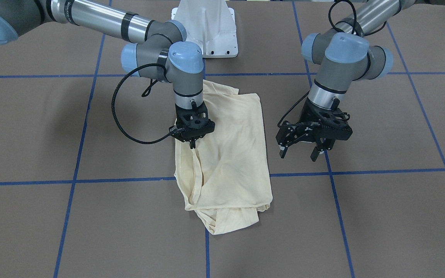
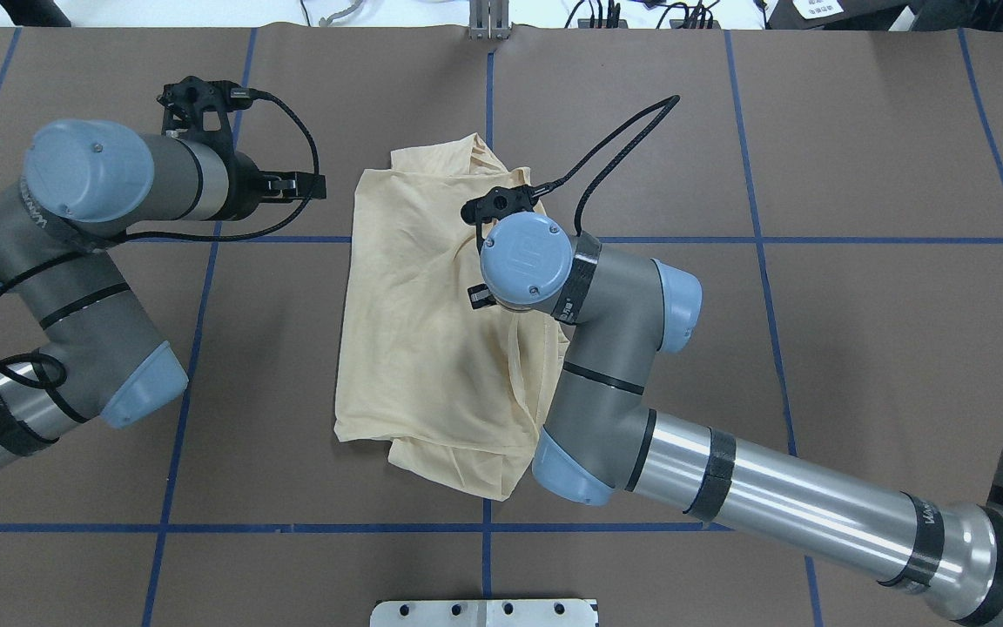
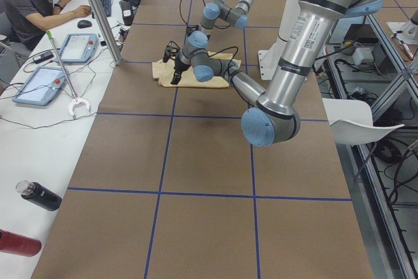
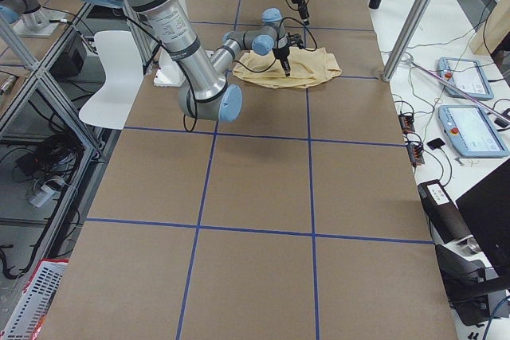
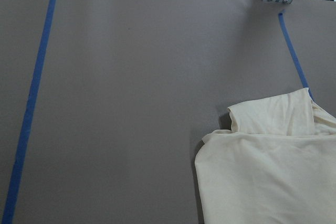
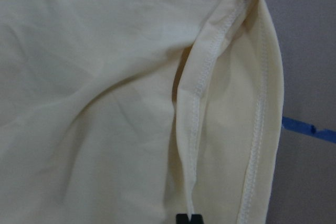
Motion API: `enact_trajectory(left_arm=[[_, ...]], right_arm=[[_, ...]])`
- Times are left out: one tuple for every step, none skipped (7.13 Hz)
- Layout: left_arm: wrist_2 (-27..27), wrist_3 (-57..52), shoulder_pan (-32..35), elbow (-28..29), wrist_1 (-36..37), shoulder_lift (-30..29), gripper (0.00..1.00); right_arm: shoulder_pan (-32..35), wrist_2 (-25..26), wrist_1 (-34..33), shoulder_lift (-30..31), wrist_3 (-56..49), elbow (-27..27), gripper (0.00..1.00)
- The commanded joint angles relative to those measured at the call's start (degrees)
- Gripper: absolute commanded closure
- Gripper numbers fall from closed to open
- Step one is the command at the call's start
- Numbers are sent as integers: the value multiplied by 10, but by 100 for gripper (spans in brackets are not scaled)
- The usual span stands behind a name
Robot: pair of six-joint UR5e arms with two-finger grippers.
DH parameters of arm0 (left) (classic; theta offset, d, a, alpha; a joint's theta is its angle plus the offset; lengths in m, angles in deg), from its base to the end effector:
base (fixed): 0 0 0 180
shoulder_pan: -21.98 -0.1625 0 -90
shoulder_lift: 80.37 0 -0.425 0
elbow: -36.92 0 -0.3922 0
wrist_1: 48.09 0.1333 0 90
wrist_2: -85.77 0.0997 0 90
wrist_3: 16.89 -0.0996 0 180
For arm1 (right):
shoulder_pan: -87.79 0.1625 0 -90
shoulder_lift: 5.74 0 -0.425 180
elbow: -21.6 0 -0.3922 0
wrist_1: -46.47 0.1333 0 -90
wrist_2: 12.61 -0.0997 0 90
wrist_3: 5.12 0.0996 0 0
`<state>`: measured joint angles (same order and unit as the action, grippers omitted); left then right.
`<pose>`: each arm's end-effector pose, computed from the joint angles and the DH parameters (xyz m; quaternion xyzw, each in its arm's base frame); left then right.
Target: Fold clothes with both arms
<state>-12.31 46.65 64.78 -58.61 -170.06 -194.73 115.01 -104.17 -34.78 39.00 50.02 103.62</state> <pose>0.3954 -0.5287 0.3128 0.2416 0.4562 -0.0858 0.8521 -0.6115 -0.4614 0.2215 0.1908 -0.3414 -0.0666 0.9179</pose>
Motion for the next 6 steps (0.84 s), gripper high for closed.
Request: enact_trajectory(left_arm=[[0,0,0,0,0,-1,0],[0,0,0,0,0,-1,0],[0,0,0,0,0,-2,0],[0,0,0,0,1,-2,0],[0,0,-1,0,1,-3,0],[0,0,-1,0,1,-3,0]], right_arm=[[0,1,-1,3,3,1,100],[0,1,1,5,4,1,100],[1,1,-1,7,4,1,100],[2,1,2,20,3,6,100],[6,0,2,31,1,19,100],[7,0,1,39,0,26,100]])
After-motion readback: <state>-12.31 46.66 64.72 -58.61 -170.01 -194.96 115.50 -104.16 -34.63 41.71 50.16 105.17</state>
